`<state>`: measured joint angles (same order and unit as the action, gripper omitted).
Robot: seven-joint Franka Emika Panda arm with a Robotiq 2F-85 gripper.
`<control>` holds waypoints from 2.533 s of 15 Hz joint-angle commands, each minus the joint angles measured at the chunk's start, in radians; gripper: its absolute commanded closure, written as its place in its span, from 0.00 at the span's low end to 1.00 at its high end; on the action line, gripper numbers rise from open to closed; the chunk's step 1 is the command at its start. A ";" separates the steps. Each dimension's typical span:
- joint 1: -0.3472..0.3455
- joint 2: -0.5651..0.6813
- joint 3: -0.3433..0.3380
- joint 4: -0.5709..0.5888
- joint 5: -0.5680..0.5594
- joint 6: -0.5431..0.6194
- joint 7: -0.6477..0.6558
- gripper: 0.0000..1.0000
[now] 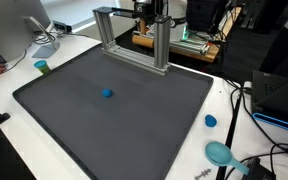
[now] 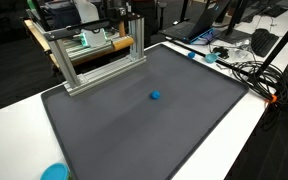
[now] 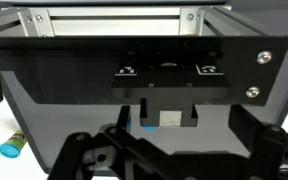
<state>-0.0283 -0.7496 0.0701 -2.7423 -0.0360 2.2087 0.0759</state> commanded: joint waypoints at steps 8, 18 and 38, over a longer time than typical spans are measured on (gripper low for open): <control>0.005 0.060 -0.034 0.003 -0.001 -0.012 -0.014 0.22; 0.015 0.036 -0.050 0.002 0.003 -0.055 -0.042 0.66; 0.028 0.071 -0.005 0.078 -0.071 -0.173 -0.050 0.72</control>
<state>-0.0130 -0.6947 0.0705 -2.6777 -0.1006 2.0769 0.0325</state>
